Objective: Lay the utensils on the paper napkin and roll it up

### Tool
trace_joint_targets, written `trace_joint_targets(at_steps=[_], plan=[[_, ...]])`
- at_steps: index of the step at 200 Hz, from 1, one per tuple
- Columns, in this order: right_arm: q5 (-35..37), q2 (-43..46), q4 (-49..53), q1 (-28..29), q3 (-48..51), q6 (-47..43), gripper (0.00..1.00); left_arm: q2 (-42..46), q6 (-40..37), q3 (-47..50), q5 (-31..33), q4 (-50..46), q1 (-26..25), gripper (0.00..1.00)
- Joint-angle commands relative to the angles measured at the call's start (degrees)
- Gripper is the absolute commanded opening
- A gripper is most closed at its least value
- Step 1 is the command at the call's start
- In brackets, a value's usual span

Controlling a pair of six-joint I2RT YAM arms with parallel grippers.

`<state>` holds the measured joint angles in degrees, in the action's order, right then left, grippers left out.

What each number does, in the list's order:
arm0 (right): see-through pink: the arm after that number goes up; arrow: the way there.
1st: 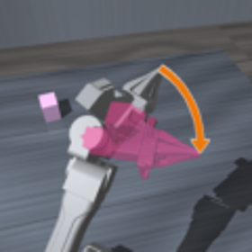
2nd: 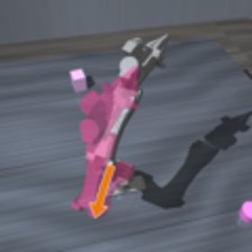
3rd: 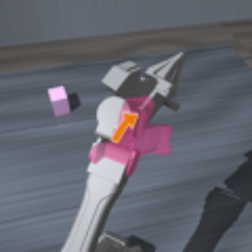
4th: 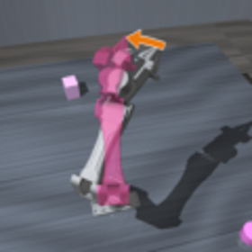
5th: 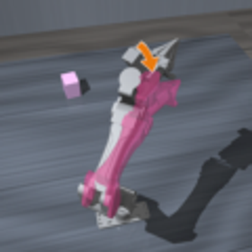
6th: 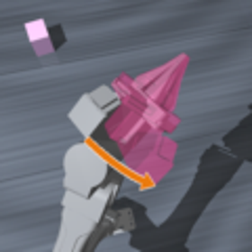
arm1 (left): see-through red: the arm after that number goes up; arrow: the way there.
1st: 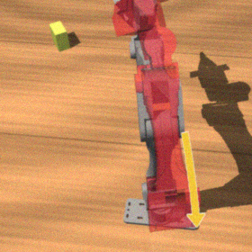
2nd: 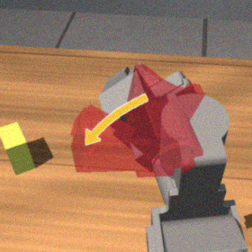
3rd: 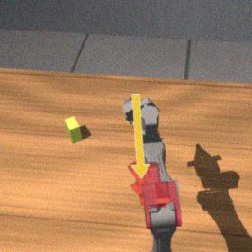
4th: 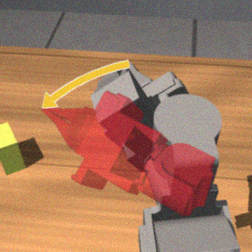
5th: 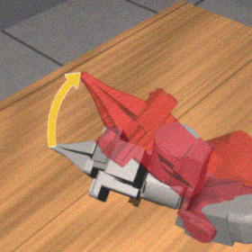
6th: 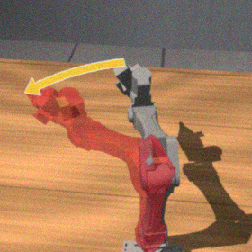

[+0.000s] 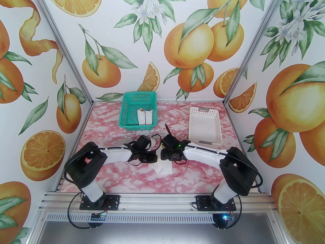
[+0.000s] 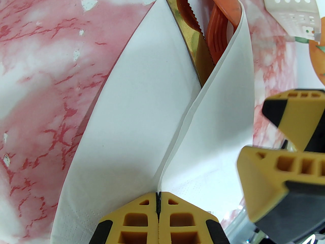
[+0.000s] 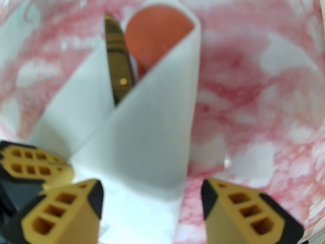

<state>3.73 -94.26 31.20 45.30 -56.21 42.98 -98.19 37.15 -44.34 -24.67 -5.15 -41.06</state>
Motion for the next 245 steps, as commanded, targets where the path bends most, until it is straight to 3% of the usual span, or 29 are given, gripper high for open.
trace_joint_targets(at_steps=[1, 105, 245], plan=[[1.77, -2.50, 0.73, -0.03, -2.24, -1.64, 0.70, 0.20, -0.14, 0.88, 0.96, -0.93, 0.18, 0.00], [4.14, -8.97, 1.10, -1.44, -5.40, -3.95, 0.71, 0.46, 0.13, 1.12, 1.11, -0.94, 0.15, 0.00], [5.31, -7.57, 3.21, -2.75, -2.21, -5.36, 0.55, -0.60, 1.61, 2.52, 1.61, 0.29, 0.19, 0.00]])
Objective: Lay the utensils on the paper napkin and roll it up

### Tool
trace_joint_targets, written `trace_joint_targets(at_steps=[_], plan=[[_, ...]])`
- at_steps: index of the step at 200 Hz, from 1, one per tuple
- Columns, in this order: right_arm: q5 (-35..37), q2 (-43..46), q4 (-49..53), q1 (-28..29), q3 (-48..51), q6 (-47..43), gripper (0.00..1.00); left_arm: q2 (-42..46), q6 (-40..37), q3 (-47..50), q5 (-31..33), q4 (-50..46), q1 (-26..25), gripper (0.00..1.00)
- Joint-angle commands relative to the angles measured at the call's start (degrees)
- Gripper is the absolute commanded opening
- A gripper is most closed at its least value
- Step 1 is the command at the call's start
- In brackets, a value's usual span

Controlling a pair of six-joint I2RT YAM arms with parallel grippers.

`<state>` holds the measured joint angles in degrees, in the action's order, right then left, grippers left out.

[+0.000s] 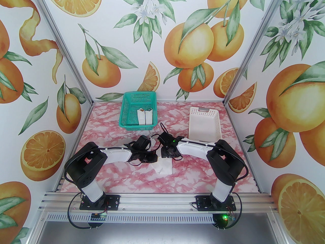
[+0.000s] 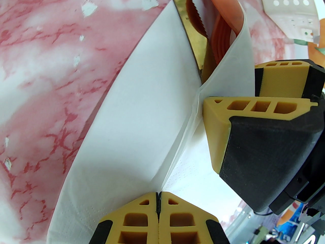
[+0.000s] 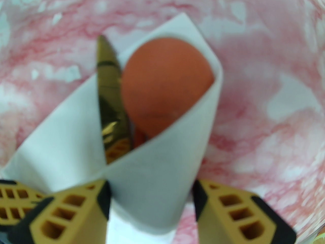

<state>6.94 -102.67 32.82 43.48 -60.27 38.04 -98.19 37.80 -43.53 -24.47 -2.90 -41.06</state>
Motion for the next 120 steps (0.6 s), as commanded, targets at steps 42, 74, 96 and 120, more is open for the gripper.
trace_joint_targets(at_steps=[42, 74, 96, 120], plan=[[1.92, 2.39, 1.54, -1.09, 3.04, -0.58, 0.52, -0.67, 1.13, 2.03, 1.66, -1.90, 0.19, 0.00], [1.56, 2.57, 0.96, -1.34, 3.25, -1.68, 0.49, -0.62, 1.27, 2.21, 1.70, -1.85, 0.19, 0.00], [-0.59, 2.26, -1.05, -1.82, 2.86, -3.08, 0.47, -0.12, 1.38, 2.62, 1.76, -1.94, 0.20, 0.00], [-3.44, 1.03, -2.84, -1.76, 1.42, -4.20, 0.44, 0.61, 1.79, 3.40, 1.87, -1.81, 0.25, 0.00]])
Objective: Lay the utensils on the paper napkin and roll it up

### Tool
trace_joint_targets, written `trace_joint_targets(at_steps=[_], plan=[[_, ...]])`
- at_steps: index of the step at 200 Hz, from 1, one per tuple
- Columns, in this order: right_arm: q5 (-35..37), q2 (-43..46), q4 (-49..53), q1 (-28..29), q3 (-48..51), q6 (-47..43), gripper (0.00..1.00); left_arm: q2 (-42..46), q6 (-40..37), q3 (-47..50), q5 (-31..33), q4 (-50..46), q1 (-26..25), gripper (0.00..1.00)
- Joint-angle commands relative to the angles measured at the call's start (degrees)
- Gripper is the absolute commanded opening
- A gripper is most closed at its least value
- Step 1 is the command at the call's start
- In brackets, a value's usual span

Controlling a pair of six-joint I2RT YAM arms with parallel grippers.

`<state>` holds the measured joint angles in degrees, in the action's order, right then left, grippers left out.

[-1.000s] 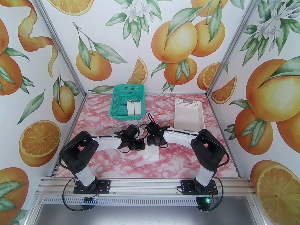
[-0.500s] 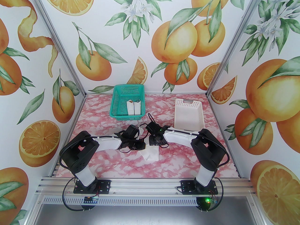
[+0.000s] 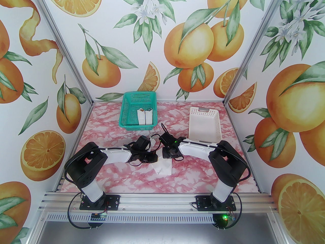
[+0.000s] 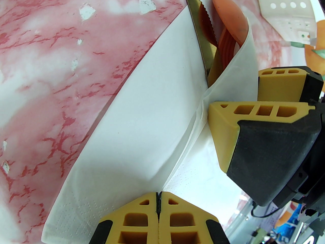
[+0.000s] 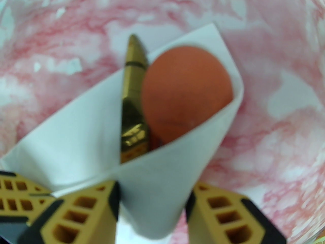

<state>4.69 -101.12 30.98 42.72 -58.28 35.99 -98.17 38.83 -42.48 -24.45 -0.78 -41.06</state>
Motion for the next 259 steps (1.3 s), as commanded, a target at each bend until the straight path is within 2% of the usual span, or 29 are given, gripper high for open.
trace_joint_targets(at_steps=[1, 86, 143, 174, 211, 228, 259], plan=[[-1.27, -0.59, -1.10, -0.99, -0.63, -2.19, 0.44, 0.64, 0.83, 2.37, 1.85, -3.91, 0.22, 0.00], [-3.35, -2.59, -1.75, -1.09, -4.12, -4.69, 0.46, 3.25, 4.48, 6.35, 1.68, -0.98, 0.12, 0.00], [-6.34, 8.17, -1.29, -2.77, 0.01, -3.17, 0.67, 2.98, 5.13, 6.54, 2.02, -0.35, 0.07, 0.00], [-10.00, 16.58, -2.81, -4.84, 7.12, -0.68, 0.68, 3.16, 5.25, 6.63, 2.46, -0.37, 0.08, 0.00], [-22.07, 27.77, -10.57, -7.66, 18.30, 5.00, 0.44, 3.49, 5.12, 6.63, 2.85, -0.61, 0.03, 0.00], [-23.81, 32.79, -13.32, -7.72, 22.84, 8.21, 0.33, 3.51, 5.20, 6.65, 3.13, -0.45, 0.01, 0.00], [-26.14, 38.53, -22.44, -8.80, 30.71, 14.36, 0.05, 3.42, 5.34, 6.80, 3.18, 0.01, -0.01, 0.00]])
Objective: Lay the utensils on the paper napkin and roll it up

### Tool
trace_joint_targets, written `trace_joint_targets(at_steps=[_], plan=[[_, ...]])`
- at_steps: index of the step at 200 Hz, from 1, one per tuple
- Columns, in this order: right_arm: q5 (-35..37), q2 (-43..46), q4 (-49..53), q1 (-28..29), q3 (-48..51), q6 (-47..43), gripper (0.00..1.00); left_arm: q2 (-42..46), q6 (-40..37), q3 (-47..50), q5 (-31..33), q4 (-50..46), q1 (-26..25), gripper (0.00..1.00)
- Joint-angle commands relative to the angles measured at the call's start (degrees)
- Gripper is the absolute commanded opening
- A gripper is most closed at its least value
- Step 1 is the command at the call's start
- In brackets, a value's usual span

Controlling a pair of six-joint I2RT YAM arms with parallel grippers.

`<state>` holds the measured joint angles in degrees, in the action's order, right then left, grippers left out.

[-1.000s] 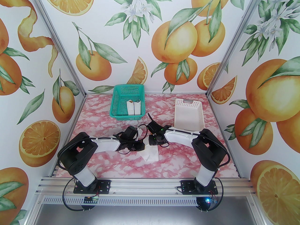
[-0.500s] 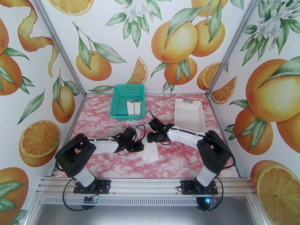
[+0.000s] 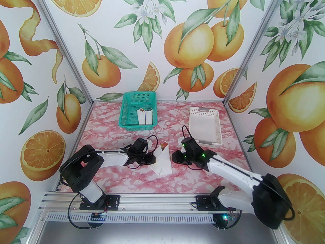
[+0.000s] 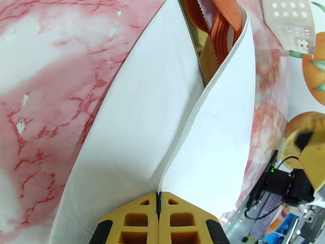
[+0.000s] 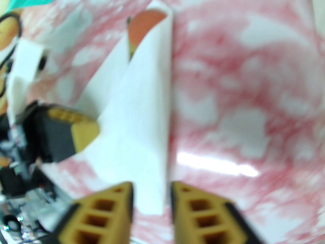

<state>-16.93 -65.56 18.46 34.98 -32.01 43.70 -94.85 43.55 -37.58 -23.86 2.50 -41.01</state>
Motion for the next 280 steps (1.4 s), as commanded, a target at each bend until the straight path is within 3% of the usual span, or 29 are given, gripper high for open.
trace_joint_targets(at_steps=[1, 38, 91, 205, 280], plan=[[-4.57, 3.06, -10.27, -1.15, 4.69, 6.92, 0.04, 0.10, 0.59, 1.90, 2.59, -3.28, -0.04, 0.00], [-5.94, 1.96, -22.24, -4.15, 9.32, 11.37, 0.00, 0.19, 0.35, 1.96, 2.54, -3.28, -0.14, 0.00], [-5.77, -7.68, -31.28, -6.16, 7.48, 12.02, 0.00, -0.25, 0.26, 1.81, 2.24, -2.94, -0.20, 0.00], [-4.73, -24.96, -39.53, -6.80, 1.04, 11.23, 0.00, -0.67, 0.22, 1.72, 1.97, -2.83, -0.30, 0.00], [-3.85, -27.79, -38.34, -7.07, 0.81, 9.94, 0.00, -0.51, 0.22, 1.87, 2.15, -3.03, -0.29, 0.00]])
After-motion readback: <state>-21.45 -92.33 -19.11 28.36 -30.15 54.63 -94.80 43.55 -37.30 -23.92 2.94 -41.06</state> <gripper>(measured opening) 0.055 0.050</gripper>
